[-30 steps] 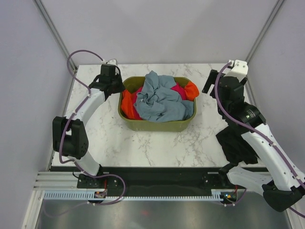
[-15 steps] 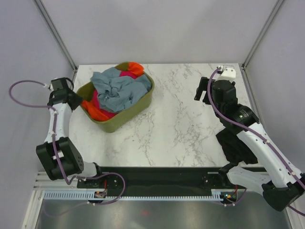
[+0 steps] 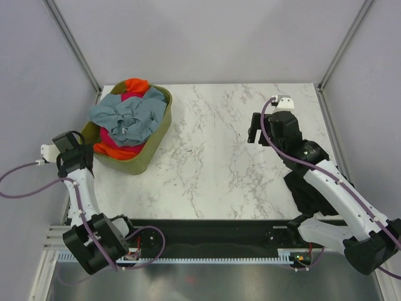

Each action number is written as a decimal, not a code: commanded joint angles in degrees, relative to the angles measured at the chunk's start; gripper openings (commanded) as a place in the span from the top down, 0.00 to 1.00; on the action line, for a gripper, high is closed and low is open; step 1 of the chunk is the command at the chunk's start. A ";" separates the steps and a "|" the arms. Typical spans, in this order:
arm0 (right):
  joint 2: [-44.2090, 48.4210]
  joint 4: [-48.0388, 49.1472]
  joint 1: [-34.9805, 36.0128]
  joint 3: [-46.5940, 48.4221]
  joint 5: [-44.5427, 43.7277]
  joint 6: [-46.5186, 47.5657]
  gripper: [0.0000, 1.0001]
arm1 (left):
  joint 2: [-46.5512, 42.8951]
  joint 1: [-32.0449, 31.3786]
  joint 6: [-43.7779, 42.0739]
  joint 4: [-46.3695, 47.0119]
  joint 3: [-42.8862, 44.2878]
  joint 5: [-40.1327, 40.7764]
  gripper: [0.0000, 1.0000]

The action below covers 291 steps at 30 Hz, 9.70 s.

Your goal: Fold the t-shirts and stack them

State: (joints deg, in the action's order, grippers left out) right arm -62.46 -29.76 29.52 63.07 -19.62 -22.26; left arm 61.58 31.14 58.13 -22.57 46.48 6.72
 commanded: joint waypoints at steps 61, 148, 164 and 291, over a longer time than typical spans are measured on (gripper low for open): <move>-13.12 -0.66 -23.19 -26.24 6.60 -16.77 0.34 | -22.29 -6.70 -15.41 3.67 -3.06 -25.35 0.00; 1.01 -10.74 -1.48 17.30 -0.90 -6.39 1.00 | -14.29 -35.61 -29.12 -8.63 -5.52 -19.82 0.19; 3.75 -13.04 -1.57 2.94 -6.92 -8.86 1.00 | -2.54 -56.26 -23.85 -4.42 -9.83 -8.47 0.13; 18.55 -24.03 -15.63 38.44 4.41 -0.15 0.93 | -11.42 -53.72 -48.20 -24.54 67.95 -16.21 0.98</move>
State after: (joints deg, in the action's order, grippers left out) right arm -37.15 -51.51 14.02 99.83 -12.99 -23.70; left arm 44.58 -22.39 15.14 -48.05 111.98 -6.26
